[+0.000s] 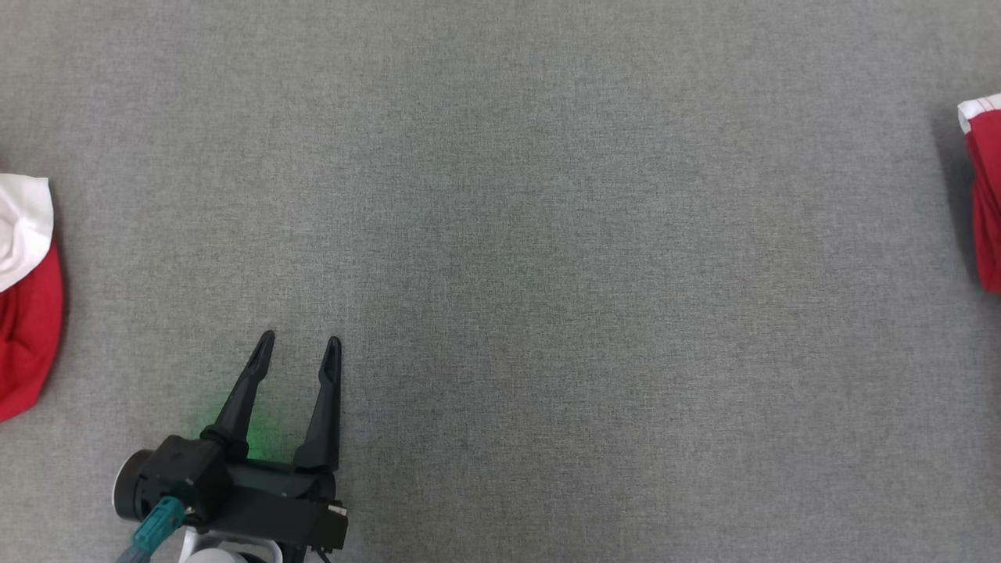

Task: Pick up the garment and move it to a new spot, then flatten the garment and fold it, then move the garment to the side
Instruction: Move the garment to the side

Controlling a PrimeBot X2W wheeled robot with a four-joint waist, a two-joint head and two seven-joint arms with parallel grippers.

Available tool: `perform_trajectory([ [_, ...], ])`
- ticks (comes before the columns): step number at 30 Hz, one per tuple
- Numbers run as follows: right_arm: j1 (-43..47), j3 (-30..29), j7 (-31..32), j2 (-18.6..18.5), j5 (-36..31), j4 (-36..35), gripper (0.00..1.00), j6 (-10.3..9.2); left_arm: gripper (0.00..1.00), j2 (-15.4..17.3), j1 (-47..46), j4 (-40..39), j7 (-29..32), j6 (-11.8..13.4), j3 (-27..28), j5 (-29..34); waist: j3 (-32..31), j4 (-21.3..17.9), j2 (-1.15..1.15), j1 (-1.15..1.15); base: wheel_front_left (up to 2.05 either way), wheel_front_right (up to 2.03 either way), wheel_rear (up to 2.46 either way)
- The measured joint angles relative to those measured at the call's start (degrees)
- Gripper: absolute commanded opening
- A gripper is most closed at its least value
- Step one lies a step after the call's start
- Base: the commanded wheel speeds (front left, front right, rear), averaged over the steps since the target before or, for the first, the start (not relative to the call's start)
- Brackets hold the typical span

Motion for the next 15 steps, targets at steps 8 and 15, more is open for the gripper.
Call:
perform_trajectory([
  [8, 1.13, -1.69, -1.01, 2.85, -0.23, -0.13, 1.00, 0.00, 1.00, 0.07, 0.01, 0.67, 0.00, 0.00, -0.57, -0.05, -1.03, -0.08, 0.00, 0.00, 0.00, 0.00, 0.00],
  [15, 2.93, -1.67, -5.01, 6.98, 1.36, -3.25, 1.00, 0.00, 1.00, -0.46, 0.46, 0.79, 0.00, 0.01, 0.13, -0.12, -3.69, -0.08, 0.00, -0.01, 0.00, 0.00, 0.00],
])
